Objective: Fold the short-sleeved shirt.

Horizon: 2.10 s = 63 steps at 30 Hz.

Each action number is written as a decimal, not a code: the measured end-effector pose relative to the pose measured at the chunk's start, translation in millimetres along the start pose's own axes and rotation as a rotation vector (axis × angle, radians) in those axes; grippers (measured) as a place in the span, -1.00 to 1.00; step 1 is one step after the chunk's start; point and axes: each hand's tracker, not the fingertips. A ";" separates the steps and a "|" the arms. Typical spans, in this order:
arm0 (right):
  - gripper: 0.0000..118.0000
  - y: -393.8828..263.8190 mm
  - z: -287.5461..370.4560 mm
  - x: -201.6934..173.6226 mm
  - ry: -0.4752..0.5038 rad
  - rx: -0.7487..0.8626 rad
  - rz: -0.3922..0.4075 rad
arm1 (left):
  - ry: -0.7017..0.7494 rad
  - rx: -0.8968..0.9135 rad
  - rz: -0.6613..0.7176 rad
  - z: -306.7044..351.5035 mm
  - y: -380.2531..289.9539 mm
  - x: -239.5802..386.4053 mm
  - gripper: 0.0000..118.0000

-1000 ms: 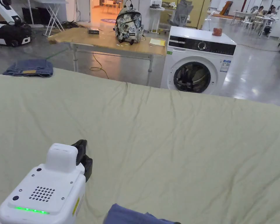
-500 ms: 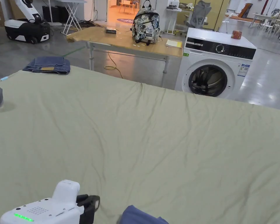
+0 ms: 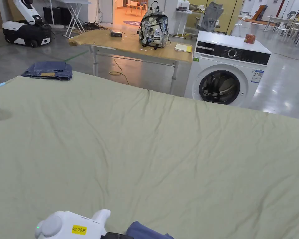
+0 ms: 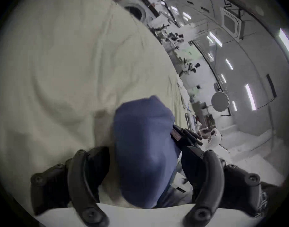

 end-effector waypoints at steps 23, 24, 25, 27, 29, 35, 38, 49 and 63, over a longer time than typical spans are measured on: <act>-1.00 49.5 21.3 3.5 -0.011 0.168 0.063 | -0.220 0.122 0.131 25.0 5.1 3.8 -0.65; -1.00 55.9 21.5 5.7 -0.017 0.186 0.053 | -0.220 0.123 0.126 31.7 7.4 12.2 -0.65; -1.00 62.6 22.0 9.0 -0.015 0.211 0.038 | -0.212 0.131 0.117 40.8 10.3 14.9 -0.65; -1.00 75.5 19.9 14.7 -0.026 0.225 0.027 | -0.200 0.142 0.104 62.2 16.5 16.0 -0.65; -1.00 86.3 18.3 19.8 -0.035 0.245 0.018 | -0.173 0.162 0.098 88.0 28.7 6.8 -0.65; -1.00 105.3 14.0 28.6 -0.057 0.266 0.010 | -0.013 0.195 0.052 186.0 54.6 -16.6 -0.65; -1.00 104.8 10.5 28.2 -0.063 0.254 0.018 | 0.091 0.255 0.080 258.1 68.7 -32.1 -0.65; -1.00 94.8 -3.7 23.9 -0.069 0.197 0.001 | 0.422 0.418 0.282 418.1 48.0 -57.5 -0.65; -1.00 96.8 -3.8 21.4 -0.073 0.190 0.005 | 0.883 0.395 0.216 372.7 25.4 1.1 0.23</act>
